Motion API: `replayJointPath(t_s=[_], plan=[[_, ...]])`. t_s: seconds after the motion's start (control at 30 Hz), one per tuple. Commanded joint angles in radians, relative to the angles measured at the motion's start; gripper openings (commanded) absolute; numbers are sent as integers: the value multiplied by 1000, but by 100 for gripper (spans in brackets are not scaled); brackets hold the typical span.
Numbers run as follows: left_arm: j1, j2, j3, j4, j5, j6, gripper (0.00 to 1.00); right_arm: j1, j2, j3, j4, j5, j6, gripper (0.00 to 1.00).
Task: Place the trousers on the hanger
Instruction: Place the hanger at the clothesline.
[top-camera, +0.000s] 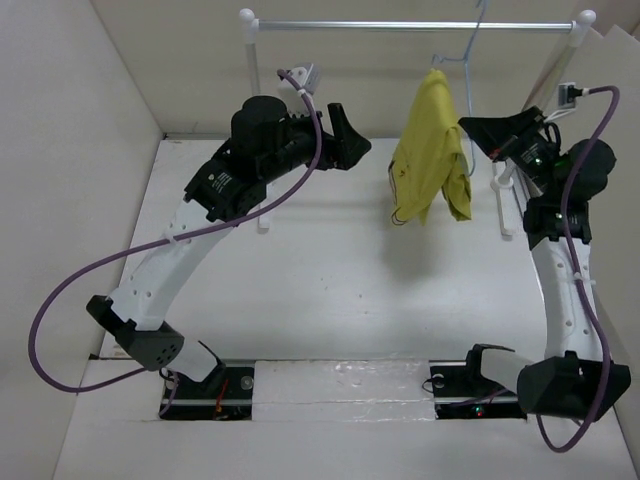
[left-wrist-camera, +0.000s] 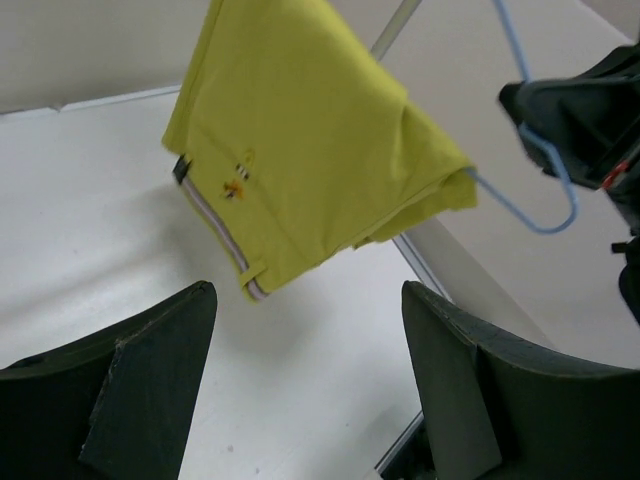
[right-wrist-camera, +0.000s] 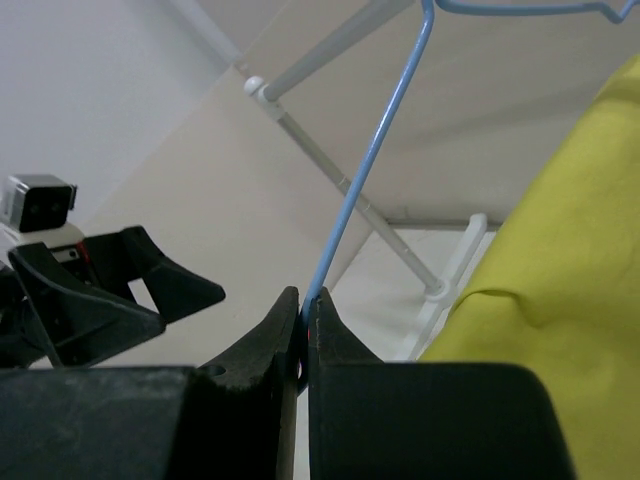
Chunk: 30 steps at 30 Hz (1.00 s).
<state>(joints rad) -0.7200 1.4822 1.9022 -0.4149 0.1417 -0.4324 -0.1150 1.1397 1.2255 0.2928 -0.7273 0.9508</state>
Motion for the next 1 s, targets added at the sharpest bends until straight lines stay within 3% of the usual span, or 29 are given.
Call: replayJointPath(t_s=[0.0, 0.1, 0.5, 0.97], plan=[[-1, -74, -64, 59, -4, 12, 71, -103, -28, 112, 276, -37, 6, 0], [-1, -86, -126, 74, 7, -2, 71, -192, 8, 111, 319, -44, 40, 0], [-1, -99, -198, 70, -1, 18, 71, -310, 190, 105, 520, -31, 101, 0], [-1, -85, -264, 59, -39, 37, 72, -354, 218, -86, 453, -46, -3, 2]])
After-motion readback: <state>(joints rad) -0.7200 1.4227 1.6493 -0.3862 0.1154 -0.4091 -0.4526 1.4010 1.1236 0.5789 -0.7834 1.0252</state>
